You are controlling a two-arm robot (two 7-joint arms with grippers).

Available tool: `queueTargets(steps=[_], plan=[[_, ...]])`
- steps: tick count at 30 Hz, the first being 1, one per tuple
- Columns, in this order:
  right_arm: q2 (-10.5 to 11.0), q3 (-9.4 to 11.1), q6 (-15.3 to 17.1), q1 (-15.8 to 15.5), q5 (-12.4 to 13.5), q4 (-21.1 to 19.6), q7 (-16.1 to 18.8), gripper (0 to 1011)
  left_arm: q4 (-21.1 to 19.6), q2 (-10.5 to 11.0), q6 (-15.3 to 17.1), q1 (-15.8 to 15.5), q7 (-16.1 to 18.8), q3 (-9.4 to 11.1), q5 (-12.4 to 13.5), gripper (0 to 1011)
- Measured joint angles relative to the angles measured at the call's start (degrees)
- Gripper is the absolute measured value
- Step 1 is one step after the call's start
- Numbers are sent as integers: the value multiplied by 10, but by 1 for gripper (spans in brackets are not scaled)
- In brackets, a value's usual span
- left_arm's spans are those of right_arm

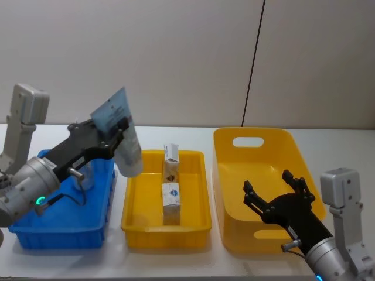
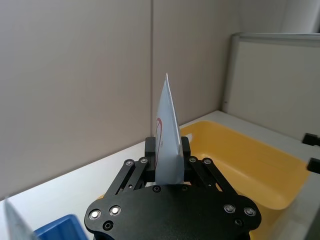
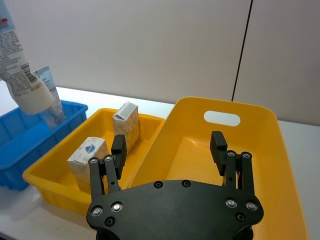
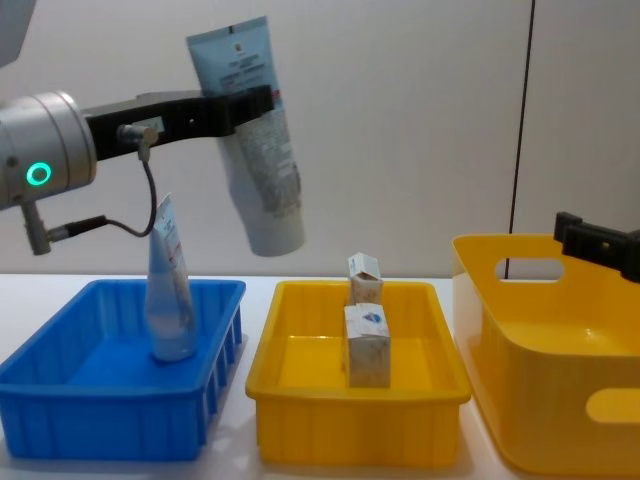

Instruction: Bimanual collaborative sorting of washing and personal care products

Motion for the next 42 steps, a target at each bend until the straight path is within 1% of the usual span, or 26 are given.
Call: queueTargets(steps=[5, 7, 12, 21, 22, 24, 27, 31, 35, 37, 42], plan=[[0, 0, 0, 0, 0, 0, 0, 1002, 18, -1, -2, -21, -47, 14, -19, 237], [0, 0, 0, 0, 0, 0, 0, 1002, 22, -2, -3, -25, -59, 17, -24, 237], [0, 0, 0, 0, 0, 0, 0, 1002, 41, -7, -4, -46, -102, 32, -40, 237], [2, -3, 3, 6, 0, -1, 12, 1002, 74, -19, -5, -78, -162, 55, -61, 237], [3, -5, 5, 9, 0, -2, 18, 1002, 74, -19, -5, -78, -162, 55, -61, 237], [5, -7, 9, 14, 2, -2, 26, 1002, 80, -21, -5, -85, -174, 60, -65, 237], [8, -10, 12, 20, 3, -2, 36, 1002, 86, -23, -5, -91, -184, 64, -69, 237], [13, -17, 20, 33, 6, -3, 59, 1002, 91, -25, -5, -96, -193, 68, -72, 237], [19, -26, 26, 48, 9, -5, 84, 1002, 95, -26, -5, -99, -199, 71, -75, 237], [20, -27, 27, 50, 9, -5, 88, 1002, 96, -27, -5, -101, -203, 72, -76, 237], [27, -38, 35, 67, 14, -11, 118, 1002, 99, -28, -5, -104, -207, 74, -77, 237]])
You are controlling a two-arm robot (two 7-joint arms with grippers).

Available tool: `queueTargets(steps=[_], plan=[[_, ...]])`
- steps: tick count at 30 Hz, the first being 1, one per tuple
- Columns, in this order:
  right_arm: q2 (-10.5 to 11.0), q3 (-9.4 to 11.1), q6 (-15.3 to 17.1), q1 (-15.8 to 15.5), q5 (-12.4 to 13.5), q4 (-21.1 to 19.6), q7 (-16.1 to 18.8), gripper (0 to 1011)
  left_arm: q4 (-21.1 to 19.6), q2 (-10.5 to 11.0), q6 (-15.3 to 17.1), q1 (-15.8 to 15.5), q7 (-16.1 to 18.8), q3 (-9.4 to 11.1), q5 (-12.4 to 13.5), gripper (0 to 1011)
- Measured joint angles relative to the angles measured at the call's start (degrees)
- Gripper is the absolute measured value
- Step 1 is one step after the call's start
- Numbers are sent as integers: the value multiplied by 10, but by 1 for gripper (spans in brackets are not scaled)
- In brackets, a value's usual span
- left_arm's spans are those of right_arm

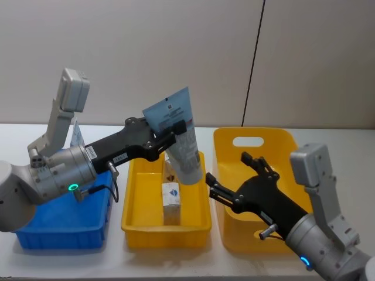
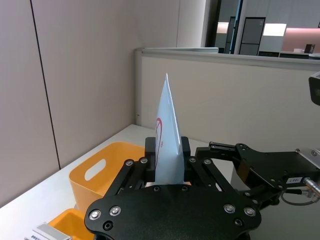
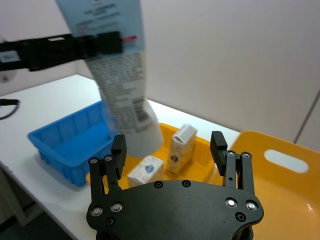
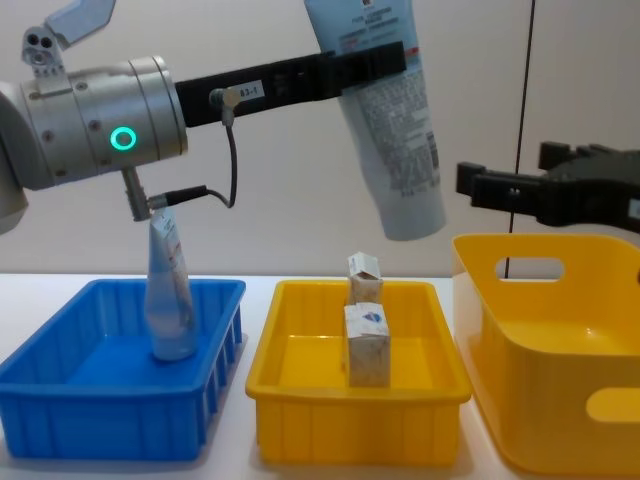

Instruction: Bimanual collaborative sorting of washing and personal care products

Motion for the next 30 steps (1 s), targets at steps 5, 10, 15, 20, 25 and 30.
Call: queueTargets(steps=[5, 10, 15, 20, 25, 30], plan=[[5, -8, 5, 10, 3, -4, 17, 1002, 2, -1, 0, -2, -4, 2, -1, 237], [8, -14, 7, 19, 5, -6, 28, 1002, 3, -1, 0, -3, -6, 2, -2, 237], [10, -20, 9, 31, 6, -5, 36, 1002, 4, -2, 0, -4, -8, 3, -3, 237], [9, -26, 14, 45, 6, 4, 38, 1002, 5, -2, 0, -5, -9, 3, -3, 237], [5, -31, 20, 58, 5, 15, 39, 1002, 5, -2, 0, -5, -9, 4, -3, 237], [-3, -36, 27, 76, 0, 33, 39, 1002, 5, -2, 0, -5, -10, 4, -4, 237]])
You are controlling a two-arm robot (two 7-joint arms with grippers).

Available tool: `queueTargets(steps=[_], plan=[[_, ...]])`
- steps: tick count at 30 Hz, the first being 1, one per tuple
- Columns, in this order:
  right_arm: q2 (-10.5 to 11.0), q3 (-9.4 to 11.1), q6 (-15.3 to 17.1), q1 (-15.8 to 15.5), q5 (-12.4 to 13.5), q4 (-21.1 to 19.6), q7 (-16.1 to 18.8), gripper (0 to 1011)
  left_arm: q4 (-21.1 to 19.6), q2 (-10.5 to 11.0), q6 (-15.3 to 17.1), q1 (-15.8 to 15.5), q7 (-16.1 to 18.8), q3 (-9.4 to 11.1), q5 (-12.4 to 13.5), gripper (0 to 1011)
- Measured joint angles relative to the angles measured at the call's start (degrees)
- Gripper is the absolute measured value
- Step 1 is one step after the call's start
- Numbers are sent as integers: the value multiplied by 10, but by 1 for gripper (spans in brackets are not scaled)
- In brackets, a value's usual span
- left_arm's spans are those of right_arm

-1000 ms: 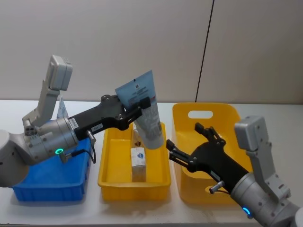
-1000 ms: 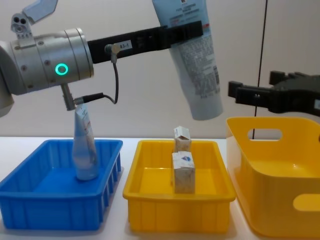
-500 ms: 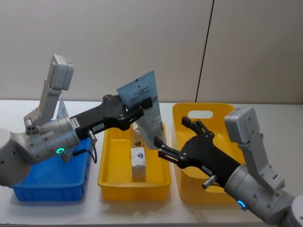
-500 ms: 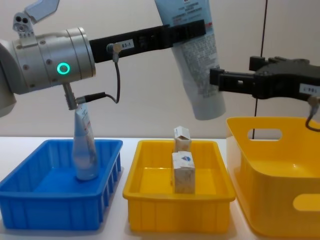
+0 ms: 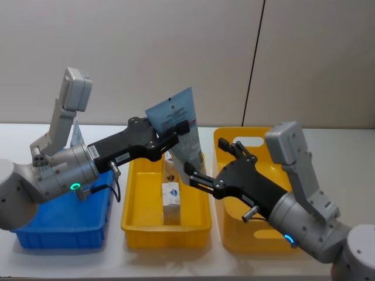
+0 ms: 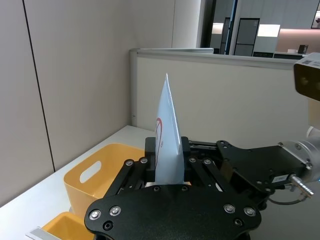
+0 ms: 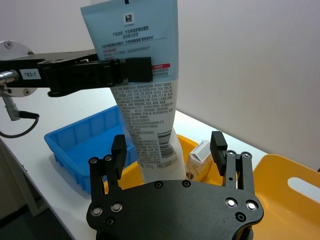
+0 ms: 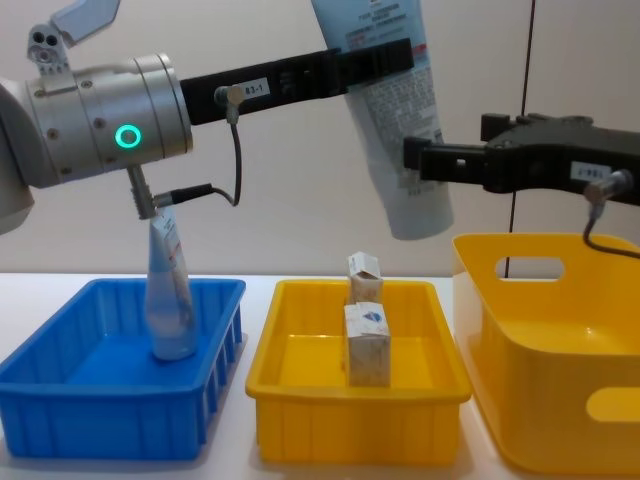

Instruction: Bimanual collaborative sorting of washing and personal care products

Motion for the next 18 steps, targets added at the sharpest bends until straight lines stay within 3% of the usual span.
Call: queueTargets(steps=[11, 18], plan=[[-15, -13, 4, 35, -2, 38, 11, 1002, 0, 0, 0, 0, -1, 0, 0, 237], [-24, -24, 2, 60, 5, 65, 30, 862, 0, 0, 0, 0, -1, 0, 0, 237]])
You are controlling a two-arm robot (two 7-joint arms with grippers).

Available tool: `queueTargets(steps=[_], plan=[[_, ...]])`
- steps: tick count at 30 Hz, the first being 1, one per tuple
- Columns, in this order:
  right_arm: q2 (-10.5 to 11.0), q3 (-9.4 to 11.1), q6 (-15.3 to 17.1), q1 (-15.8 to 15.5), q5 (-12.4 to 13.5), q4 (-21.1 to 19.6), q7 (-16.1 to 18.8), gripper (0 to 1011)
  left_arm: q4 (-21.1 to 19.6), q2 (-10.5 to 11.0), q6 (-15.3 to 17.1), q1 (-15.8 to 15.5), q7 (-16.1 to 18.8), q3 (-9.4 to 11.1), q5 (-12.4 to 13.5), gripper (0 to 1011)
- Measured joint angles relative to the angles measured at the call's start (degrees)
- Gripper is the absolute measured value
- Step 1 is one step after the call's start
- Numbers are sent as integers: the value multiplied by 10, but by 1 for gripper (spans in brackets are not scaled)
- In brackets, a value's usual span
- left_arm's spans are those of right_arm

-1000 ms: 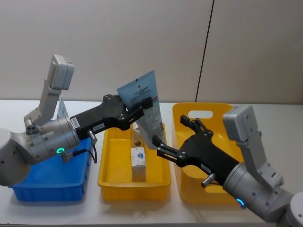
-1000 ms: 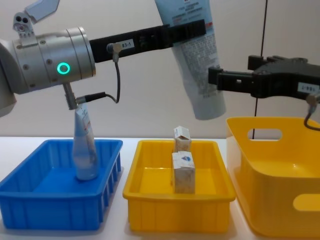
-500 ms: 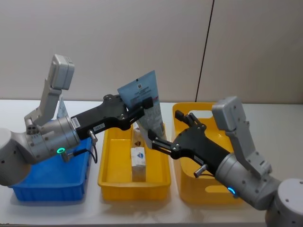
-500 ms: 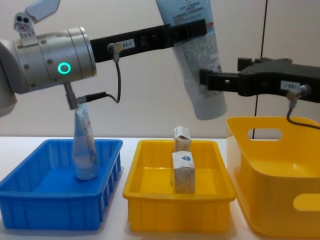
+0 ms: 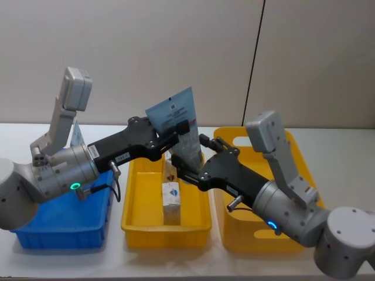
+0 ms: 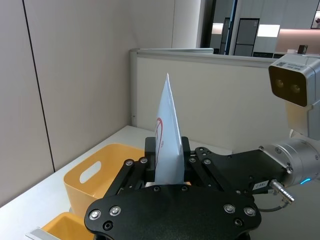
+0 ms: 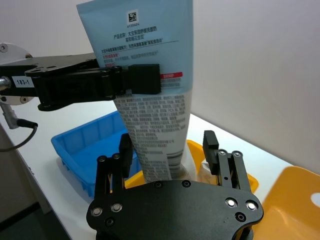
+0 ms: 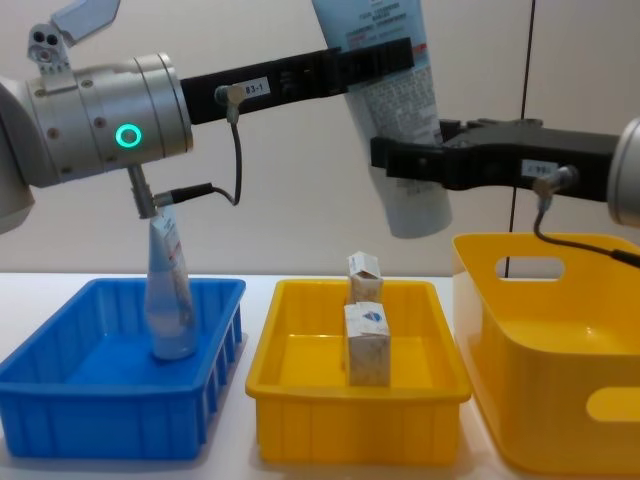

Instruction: Bimanual collaborative sorting of washing and personal care products

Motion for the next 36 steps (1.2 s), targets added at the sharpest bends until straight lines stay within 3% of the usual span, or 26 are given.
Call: queueTargets(steps=[14, 24, 36], plan=[[-13, -19, -1, 33, 10, 34, 17, 470, 0, 1, 0, 0, 0, 0, 0, 273], [-16, -27, 0, 44, 15, 45, 19, 226, 0, 0, 0, 0, 0, 0, 0, 580], [-17, -20, 2, 40, 16, 42, -8, 156, 0, 0, 0, 0, 0, 0, 0, 928]])
